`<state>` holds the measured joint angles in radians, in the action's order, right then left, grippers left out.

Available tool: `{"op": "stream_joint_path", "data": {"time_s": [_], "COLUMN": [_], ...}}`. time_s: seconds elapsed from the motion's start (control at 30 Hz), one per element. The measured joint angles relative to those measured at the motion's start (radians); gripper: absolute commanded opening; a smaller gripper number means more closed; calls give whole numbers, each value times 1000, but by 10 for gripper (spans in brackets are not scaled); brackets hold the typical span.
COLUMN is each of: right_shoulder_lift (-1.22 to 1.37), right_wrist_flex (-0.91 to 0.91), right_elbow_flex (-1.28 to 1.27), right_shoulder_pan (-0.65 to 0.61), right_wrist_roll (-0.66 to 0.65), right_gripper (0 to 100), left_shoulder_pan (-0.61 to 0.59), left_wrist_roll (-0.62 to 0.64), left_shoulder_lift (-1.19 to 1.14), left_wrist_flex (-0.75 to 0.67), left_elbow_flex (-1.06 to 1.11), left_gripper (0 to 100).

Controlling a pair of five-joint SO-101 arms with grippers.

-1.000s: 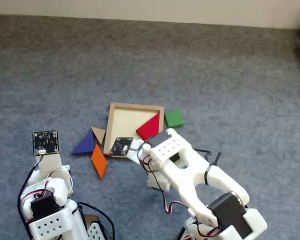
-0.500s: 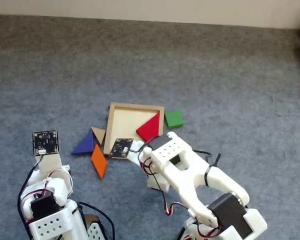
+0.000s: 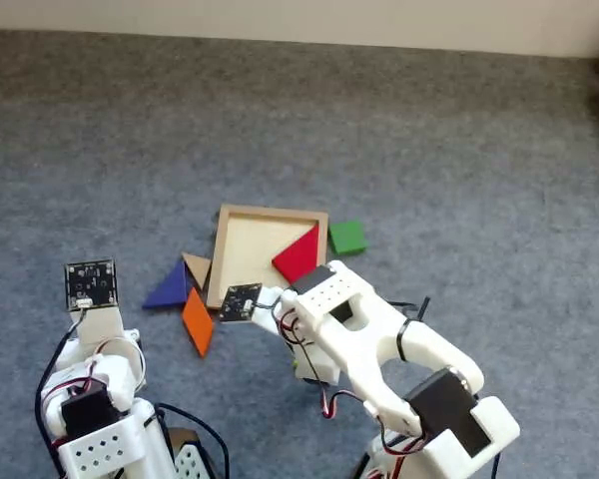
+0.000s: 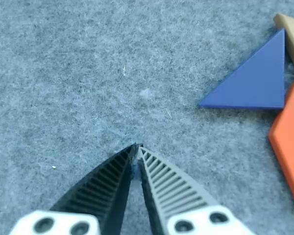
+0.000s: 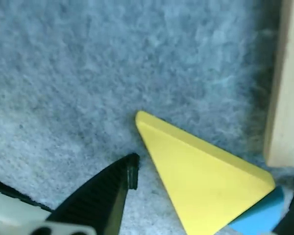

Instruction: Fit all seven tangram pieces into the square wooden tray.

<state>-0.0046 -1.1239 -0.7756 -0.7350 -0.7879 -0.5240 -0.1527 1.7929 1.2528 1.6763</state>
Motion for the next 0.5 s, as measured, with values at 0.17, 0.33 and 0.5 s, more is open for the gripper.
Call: {"op": "stream_joint_path", "data": {"time_s": [0.17, 0.33, 0.5], "right_shoulder_lift": [8, 8, 6], "right_wrist_flex": [0, 0, 11], "right_elbow_flex": [3, 25, 32], "right_shoulder_pan": [-2, 18, 51], "right_wrist_roll": [0, 2, 6], "right_gripper": [381, 303, 300], "left_shoulder_pan": [0, 0, 0], "left_wrist_roll": [0, 0, 0], "left_shoulder_lift": [0, 0, 0], "left_wrist_flex": [0, 0, 0], "left_elbow_flex": [0, 0, 0], "left_gripper": [7, 7, 7]}}
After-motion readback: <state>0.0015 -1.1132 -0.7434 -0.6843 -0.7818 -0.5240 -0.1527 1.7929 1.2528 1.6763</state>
